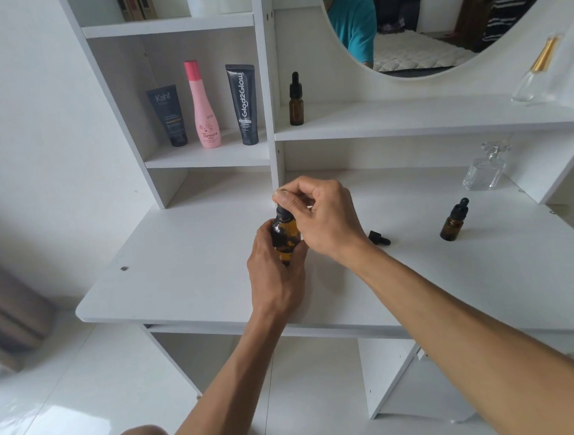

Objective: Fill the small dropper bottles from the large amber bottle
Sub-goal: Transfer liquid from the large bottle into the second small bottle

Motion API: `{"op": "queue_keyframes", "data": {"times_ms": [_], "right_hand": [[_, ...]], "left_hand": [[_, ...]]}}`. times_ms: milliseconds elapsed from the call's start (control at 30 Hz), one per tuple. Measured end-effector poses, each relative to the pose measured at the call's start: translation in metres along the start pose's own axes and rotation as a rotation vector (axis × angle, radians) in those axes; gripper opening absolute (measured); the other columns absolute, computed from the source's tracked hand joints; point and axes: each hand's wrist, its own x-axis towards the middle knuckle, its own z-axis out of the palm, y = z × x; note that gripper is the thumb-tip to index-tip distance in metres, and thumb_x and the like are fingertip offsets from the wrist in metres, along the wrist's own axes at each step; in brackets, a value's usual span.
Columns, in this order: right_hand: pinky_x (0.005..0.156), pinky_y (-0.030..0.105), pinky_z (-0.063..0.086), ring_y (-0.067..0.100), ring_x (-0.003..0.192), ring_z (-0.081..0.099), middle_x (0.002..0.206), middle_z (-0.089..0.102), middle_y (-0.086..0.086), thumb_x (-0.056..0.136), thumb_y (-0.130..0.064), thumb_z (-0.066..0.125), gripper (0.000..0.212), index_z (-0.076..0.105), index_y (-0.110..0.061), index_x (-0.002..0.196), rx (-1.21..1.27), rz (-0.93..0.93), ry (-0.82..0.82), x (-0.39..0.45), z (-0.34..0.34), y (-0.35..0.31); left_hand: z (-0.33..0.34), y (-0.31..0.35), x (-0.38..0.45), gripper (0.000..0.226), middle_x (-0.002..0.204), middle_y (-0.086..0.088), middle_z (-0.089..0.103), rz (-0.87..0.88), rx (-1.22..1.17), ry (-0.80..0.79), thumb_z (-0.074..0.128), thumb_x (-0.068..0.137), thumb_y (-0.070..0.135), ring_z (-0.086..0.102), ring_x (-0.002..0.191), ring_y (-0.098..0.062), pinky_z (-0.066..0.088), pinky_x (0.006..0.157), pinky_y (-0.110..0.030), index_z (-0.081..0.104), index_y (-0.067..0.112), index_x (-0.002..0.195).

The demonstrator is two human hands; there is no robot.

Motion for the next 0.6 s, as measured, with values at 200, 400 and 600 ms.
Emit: {"op": "queue_keyframes", "data": {"times_ms": [200, 400, 600], "right_hand": [[0.069, 0.022, 0.052, 0.01, 0.076, 0.067, 0.082, 0.076, -0.004, 0.094, -0.025, 0.068, 0.017, 0.077, -0.012, 0.088, -0.016, -0.002, -0.006, 0.0003, -0.001, 0.0], [0.07, 0.025, 0.055, 0.009, 0.077, 0.067, 0.083, 0.076, -0.004, 0.095, -0.026, 0.068, 0.018, 0.077, -0.012, 0.089, -0.011, -0.004, -0.019, -0.0003, -0.0021, -0.0009], [0.077, 0.028, 0.057, 0.008, 0.078, 0.07, 0.083, 0.076, -0.005, 0.093, -0.025, 0.069, 0.015, 0.077, -0.013, 0.091, 0.067, 0.019, -0.009, 0.0013, -0.006, -0.0064]], "left_hand": [[0.0001, 0.0007, 0.0004, 0.043, 0.102, 0.005, 0.065, -0.002, -0.004, -0.001, 0.071, 0.086, 0.018, 0.053, 0.086, 0.018, 0.039, 0.069, -0.002, 0.053, 0.02, 0.124], [0.0, 0.0009, 0.0002, 0.042, 0.104, 0.005, 0.065, -0.009, -0.007, -0.007, 0.071, 0.087, 0.019, 0.054, 0.088, 0.016, 0.04, 0.069, -0.002, 0.052, 0.02, 0.124], [-0.0003, 0.0024, -0.0006, 0.044, 0.101, 0.008, 0.064, -0.009, -0.031, -0.002, 0.072, 0.086, 0.022, 0.059, 0.087, 0.006, 0.045, 0.071, -0.01, 0.052, 0.02, 0.125]]}}
